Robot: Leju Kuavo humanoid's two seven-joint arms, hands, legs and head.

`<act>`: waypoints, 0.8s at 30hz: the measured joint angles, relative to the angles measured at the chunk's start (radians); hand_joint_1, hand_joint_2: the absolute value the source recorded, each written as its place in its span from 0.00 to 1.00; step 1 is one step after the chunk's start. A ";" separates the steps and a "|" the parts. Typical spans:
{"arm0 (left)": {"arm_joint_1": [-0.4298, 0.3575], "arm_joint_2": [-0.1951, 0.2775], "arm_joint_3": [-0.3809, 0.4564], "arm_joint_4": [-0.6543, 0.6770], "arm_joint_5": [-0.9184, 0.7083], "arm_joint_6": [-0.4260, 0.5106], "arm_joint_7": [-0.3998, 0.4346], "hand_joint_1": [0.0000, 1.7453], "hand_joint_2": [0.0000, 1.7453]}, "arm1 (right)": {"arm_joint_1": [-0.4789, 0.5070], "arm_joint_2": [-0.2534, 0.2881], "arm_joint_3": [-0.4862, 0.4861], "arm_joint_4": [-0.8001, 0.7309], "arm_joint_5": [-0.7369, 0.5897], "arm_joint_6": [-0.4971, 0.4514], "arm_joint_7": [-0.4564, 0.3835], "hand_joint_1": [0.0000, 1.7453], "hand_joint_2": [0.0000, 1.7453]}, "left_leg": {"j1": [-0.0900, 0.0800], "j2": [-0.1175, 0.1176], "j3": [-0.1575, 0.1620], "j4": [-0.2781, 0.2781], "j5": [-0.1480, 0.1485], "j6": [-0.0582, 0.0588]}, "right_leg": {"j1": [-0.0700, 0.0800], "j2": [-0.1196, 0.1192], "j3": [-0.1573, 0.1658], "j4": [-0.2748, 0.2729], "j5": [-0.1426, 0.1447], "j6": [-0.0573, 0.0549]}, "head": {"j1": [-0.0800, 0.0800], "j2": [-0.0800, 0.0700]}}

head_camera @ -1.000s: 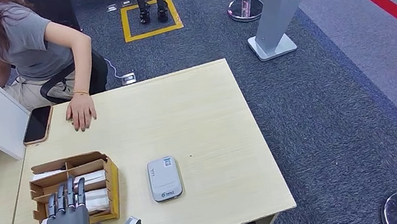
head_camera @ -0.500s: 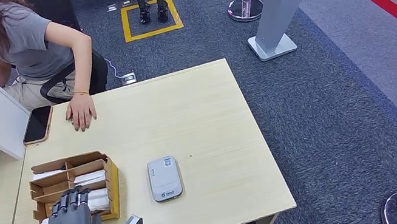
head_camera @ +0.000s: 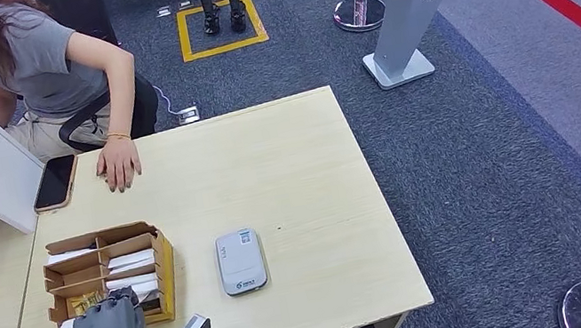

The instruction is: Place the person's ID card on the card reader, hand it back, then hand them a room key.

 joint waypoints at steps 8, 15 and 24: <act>0.014 -0.050 0.057 0.000 0.000 0.010 -0.123 1.00 1.00 | 0.000 0.000 0.000 -0.003 -0.001 -0.004 0.000 0.00 0.00 | 0.000 0.000 0.000 0.000 0.000 0.000 | 0.000 0.000 0.000 0.000 0.000 0.000 | 0.000 0.000; 0.011 -0.068 0.070 -0.011 0.000 0.035 -0.136 1.00 1.00 | 0.000 0.000 0.000 -0.003 -0.004 -0.004 0.000 0.00 0.00 | 0.000 0.000 0.000 0.000 0.000 0.000 | 0.000 0.000 0.000 0.000 0.000 0.000 | 0.000 0.000; -0.074 -0.020 0.036 -0.124 0.000 0.026 0.025 1.00 1.00 | -0.001 0.001 -0.002 -0.003 -0.010 -0.005 -0.008 0.00 0.00 | 0.000 0.000 0.000 0.000 0.000 0.000 | 0.000 0.000 0.000 0.000 0.000 0.000 | 0.000 0.000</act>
